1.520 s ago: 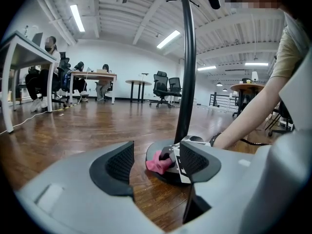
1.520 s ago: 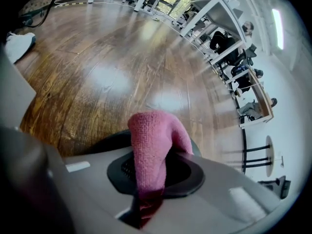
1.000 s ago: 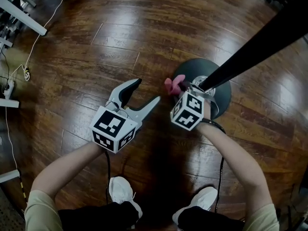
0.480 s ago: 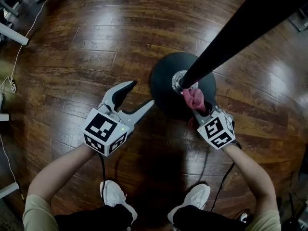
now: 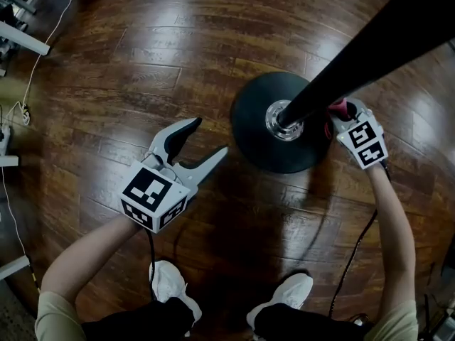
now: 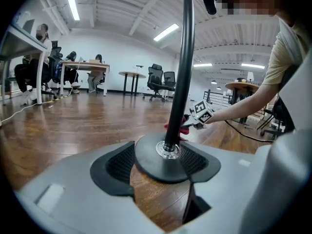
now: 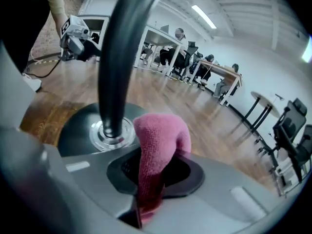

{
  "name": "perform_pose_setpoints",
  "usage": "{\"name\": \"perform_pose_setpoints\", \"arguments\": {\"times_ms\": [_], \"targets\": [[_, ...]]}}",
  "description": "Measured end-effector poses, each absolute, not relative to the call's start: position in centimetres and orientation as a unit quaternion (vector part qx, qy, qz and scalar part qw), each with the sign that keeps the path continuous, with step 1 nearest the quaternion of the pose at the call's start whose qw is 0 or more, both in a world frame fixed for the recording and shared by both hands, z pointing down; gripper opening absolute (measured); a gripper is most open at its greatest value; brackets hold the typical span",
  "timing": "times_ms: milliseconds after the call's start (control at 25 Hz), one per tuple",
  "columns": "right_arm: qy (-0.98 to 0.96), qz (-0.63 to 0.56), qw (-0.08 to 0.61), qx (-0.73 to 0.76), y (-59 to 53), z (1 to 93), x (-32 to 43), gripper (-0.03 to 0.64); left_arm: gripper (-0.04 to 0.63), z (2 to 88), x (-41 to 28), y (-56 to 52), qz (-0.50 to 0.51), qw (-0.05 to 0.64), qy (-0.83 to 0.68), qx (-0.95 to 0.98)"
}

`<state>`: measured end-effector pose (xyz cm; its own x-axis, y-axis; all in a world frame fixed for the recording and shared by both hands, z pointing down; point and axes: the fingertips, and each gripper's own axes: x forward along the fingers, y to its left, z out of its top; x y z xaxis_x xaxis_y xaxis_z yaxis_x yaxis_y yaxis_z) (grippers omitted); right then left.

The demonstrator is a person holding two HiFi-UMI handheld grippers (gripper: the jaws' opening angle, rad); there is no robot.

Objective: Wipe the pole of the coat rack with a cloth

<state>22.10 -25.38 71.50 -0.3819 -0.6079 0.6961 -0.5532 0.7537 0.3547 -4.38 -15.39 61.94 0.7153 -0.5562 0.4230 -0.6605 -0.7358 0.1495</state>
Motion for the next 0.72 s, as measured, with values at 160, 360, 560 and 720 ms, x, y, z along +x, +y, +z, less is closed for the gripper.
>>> {"name": "perform_pose_setpoints", "arguments": {"times_ms": [160,360,560,720], "targets": [[-0.82,-0.073,0.454,0.341,-31.5,72.1,21.4,0.04,0.267,61.9,-6.3,-15.3,0.183,0.146,-0.351,0.906],[-0.861,-0.079,0.44,0.242,-34.7,72.7,15.1,0.04,0.267,61.0,-7.3,-16.9,0.16,0.152,-0.381,0.898],[-0.904,-0.064,0.407,0.114,-35.2,73.0,8.2,0.041,0.267,61.5,-8.4,-16.7,0.158,0.165,-0.393,0.891],[-0.927,-0.044,0.37,0.036,-33.8,72.5,4.2,0.044,0.267,62.5,-8.8,-16.3,0.167,0.179,-0.399,0.883]]}}
